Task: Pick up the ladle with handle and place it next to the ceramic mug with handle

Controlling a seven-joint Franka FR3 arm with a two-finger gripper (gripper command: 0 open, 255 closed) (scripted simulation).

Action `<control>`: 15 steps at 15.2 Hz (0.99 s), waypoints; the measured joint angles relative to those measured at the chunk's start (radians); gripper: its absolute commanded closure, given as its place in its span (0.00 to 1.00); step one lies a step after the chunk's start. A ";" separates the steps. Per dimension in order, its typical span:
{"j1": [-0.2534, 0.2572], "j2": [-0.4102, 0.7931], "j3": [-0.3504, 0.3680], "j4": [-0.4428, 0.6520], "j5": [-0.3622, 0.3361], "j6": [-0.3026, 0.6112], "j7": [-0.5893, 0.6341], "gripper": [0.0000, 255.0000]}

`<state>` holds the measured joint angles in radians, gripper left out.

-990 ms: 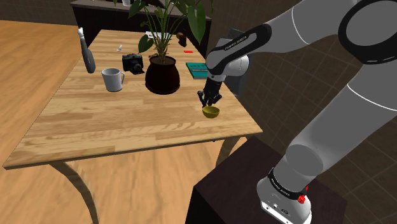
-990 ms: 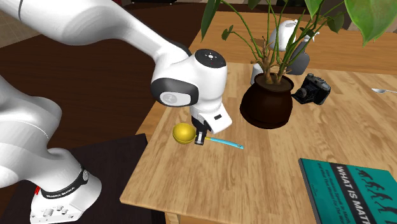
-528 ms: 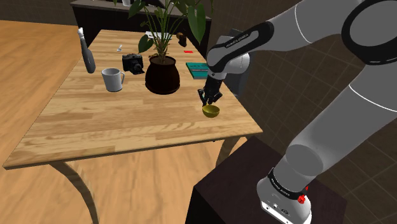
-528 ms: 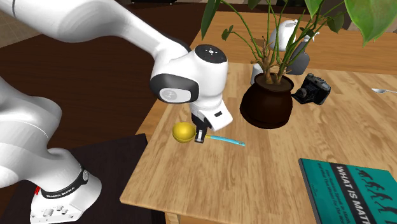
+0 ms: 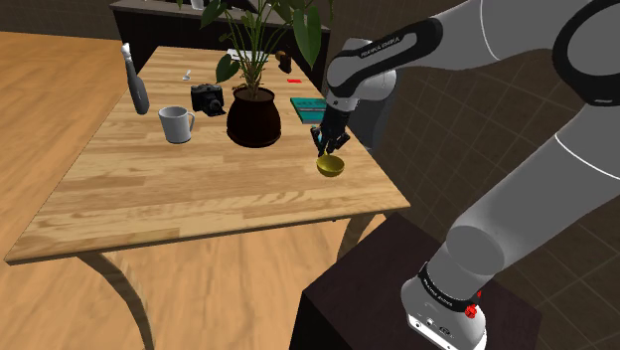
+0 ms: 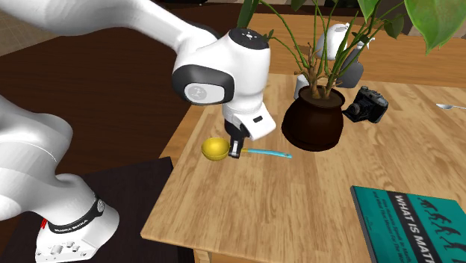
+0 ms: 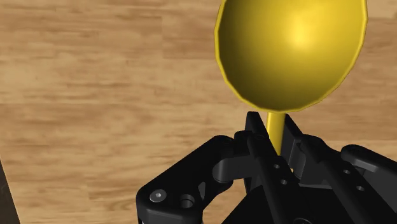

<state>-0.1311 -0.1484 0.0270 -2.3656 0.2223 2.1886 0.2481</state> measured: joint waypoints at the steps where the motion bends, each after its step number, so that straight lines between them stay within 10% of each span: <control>1: -0.002 -0.007 -0.002 0.005 -0.002 -0.013 0.000 1.00; 15: -0.006 -0.083 -0.004 0.126 -0.024 -0.206 0.039 1.00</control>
<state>-0.1372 -0.2314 0.0227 -2.2395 0.1985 1.9821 0.2872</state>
